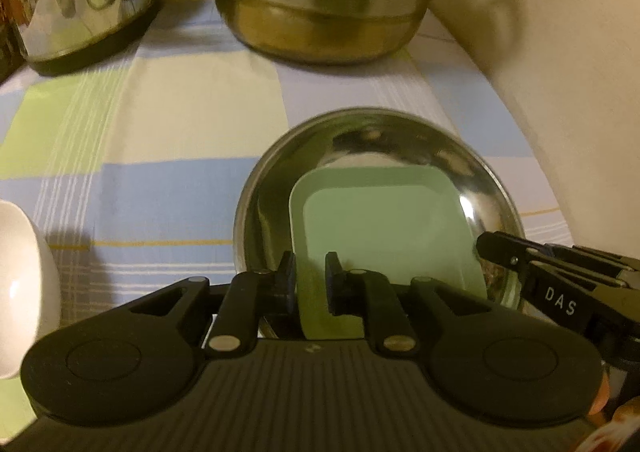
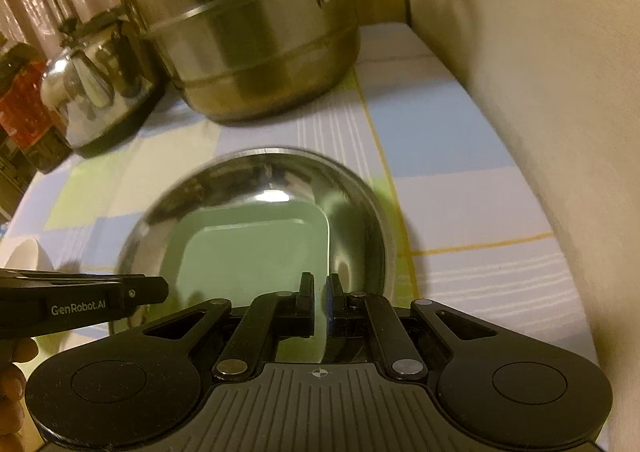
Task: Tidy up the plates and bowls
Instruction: 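Carry the green plate with the right gripper into the large steel plate, then open the right gripper to release the green plate and withdraw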
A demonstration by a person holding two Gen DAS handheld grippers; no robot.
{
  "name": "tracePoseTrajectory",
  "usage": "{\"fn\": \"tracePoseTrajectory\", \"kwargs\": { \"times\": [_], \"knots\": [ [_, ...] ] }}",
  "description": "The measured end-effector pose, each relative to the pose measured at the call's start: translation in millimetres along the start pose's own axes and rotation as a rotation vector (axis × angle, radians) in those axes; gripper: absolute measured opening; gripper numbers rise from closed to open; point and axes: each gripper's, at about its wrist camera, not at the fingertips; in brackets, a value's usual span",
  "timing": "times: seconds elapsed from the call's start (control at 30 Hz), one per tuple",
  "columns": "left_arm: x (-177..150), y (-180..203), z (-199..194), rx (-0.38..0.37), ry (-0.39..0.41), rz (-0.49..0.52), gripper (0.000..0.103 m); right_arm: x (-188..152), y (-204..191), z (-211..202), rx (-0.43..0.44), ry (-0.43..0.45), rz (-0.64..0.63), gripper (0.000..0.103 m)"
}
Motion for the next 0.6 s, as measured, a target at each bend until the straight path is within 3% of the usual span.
{"fn": "tracePoseTrajectory", "kwargs": {
  "times": [0.4,0.47,0.53,0.6],
  "knots": [
    [-5.4,-1.7,-63.4,-0.022,0.088,0.032,0.014,5.5,7.7,-47.1,0.021,0.092,0.053,0.008],
    [-9.4,-6.1,-75.0,-0.023,0.095,0.021,0.014,4.0,10.9,-57.5,0.038,0.101,0.069,0.014],
    [-14.6,-10.6,-86.2,-0.021,0.099,0.011,0.014,2.1,12.9,-69.2,0.047,0.114,0.082,0.033],
    [-21.2,-15.1,-97.7,-0.013,0.103,0.007,0.015,-0.9,13.8,-81.3,0.054,0.132,0.092,0.042]
  ]
}}
Point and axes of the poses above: each gripper's, at about its wrist camera, not at the fingertips, and z roughly the way its jaws point, y to its right, x to its top, and after that the axes turned 4 degrees about -z, right-handed
